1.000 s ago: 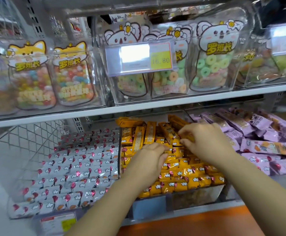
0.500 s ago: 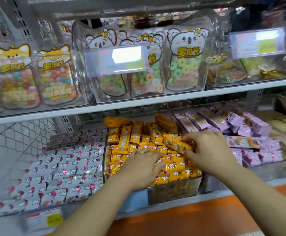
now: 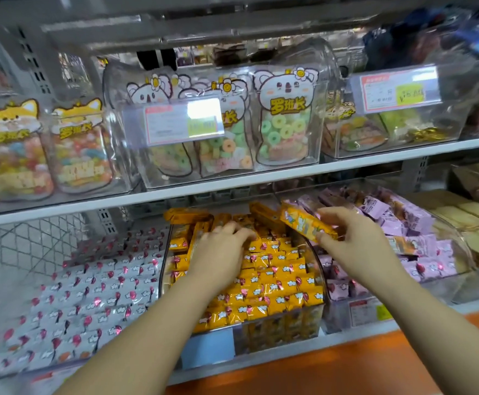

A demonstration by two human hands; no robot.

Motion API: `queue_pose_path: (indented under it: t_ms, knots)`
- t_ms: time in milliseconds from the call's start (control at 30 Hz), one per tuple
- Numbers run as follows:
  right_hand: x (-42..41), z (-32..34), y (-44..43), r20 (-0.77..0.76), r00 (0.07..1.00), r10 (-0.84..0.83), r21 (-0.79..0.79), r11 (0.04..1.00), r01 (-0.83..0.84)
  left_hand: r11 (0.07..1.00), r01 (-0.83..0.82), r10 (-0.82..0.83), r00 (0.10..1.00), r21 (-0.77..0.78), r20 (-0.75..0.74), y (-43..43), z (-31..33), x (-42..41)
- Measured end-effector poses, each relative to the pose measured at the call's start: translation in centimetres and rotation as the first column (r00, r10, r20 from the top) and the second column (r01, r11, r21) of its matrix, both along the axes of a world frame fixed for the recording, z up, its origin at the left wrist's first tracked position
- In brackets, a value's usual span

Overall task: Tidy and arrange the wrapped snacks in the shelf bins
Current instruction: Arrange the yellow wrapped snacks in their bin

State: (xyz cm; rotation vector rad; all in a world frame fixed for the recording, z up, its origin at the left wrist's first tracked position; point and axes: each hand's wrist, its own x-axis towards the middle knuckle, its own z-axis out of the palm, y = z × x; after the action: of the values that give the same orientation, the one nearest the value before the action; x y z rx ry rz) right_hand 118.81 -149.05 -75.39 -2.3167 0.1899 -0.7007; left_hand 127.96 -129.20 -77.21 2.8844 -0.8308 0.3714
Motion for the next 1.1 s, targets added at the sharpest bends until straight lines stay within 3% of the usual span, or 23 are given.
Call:
queue_pose_path:
  t_ms: [133, 233, 367, 533, 700, 800, 1000, 1100]
  knots:
    - [0.2, -0.5, -0.1, -0.066, 0.998, -0.005, -0.024, 1.0, 0.003, 0.987, -0.03, 0.029, 1.0, 0.159, 0.011, -1.8, 0.5, 1.3]
    - [0.4, -0.9, 0.0, -0.075, 0.997, -0.012, -0.066, 0.998, 0.007, 0.98, -0.026, 0.037, 0.998, 0.196, -0.05, -2.5, 0.3, 2.0]
    - [0.3, -1.7, -0.2, -0.094, 0.995, -0.014, -0.19, 0.982, -0.004, 1.0, -0.009, 0.014, 0.984, 0.03, -0.176, -3.0, 0.2, 2.4]
    - [0.1, -1.8, -0.2, -0.052, 0.999, -0.002, -0.178, 0.984, -0.008, 0.975, -0.068, 0.046, 0.993, -0.212, -0.105, -2.3, 0.0, 2.0]
    - [-0.2, -1.3, 1.4, -0.017, 0.993, 0.121, -0.272, 0.955, -0.121, 0.886, -0.068, 0.017, 0.993, -0.459, -0.114, -0.6, 1.3, 1.5]
    - [-0.4, -1.3, 2.3, -0.122, 0.965, 0.234, -0.34, 0.903, -0.262, 0.816, -0.076, -0.009, 0.989, -0.573, -0.145, 0.7, 1.8, 1.3]
    - [-0.2, -2.3, 4.3, -0.32, 0.896, 0.307, -0.373, 0.829, -0.417, 0.742, -0.109, -0.088, 0.962, -0.661, -0.258, 2.3, 1.6, 0.7]
    - [0.7, -1.4, 3.7, -0.25, 0.913, 0.322, -0.19, 0.908, -0.373, 0.792, -0.064, -0.129, 0.954, -0.607, -0.27, 2.4, 0.9, 0.8]
